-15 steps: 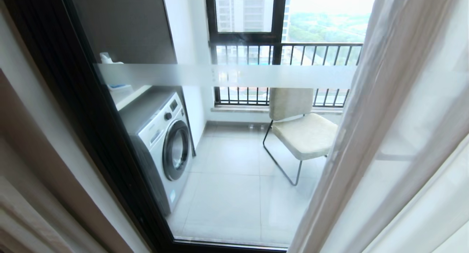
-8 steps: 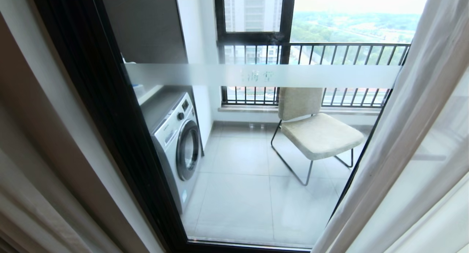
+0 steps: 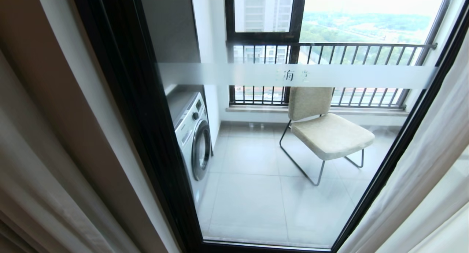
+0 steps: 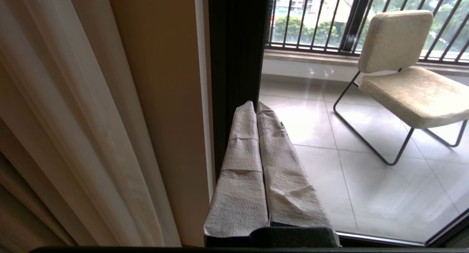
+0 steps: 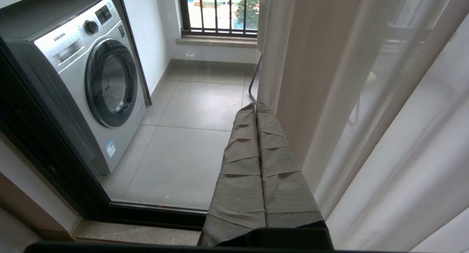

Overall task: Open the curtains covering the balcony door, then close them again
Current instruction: Close the inner curtains on both sides

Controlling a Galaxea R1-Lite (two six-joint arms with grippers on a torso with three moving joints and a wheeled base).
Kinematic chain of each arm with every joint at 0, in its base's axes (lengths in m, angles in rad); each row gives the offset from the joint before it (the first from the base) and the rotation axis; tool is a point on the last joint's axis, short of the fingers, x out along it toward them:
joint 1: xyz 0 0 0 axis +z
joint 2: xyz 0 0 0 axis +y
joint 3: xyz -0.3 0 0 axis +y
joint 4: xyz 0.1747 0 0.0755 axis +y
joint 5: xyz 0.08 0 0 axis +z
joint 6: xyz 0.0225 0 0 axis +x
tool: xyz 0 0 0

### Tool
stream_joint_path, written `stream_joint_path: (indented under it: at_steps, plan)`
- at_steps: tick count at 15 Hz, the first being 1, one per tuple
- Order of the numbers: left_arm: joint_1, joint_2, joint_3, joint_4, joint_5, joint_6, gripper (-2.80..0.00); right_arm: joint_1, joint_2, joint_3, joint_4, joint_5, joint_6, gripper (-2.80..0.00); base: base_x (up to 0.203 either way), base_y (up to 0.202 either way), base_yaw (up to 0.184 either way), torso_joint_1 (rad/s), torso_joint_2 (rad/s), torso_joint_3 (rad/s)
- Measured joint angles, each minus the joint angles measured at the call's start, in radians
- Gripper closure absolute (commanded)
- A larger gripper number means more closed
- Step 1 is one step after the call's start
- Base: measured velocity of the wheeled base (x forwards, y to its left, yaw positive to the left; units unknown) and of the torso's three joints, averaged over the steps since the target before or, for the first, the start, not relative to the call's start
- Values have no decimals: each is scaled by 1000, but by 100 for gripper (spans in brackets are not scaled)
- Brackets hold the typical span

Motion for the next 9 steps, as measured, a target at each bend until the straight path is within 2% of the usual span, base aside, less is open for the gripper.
stream_joint_path:
  at_steps: [6,9]
  plan:
    - [0,0,0,0,0,0,0,0,0,0,0,0,0,0,0,188,0,0,3,1]
    - [0,0,0,0,0,0,0,0,0,0,0,1,0,0,0,60,3,3,5,2]
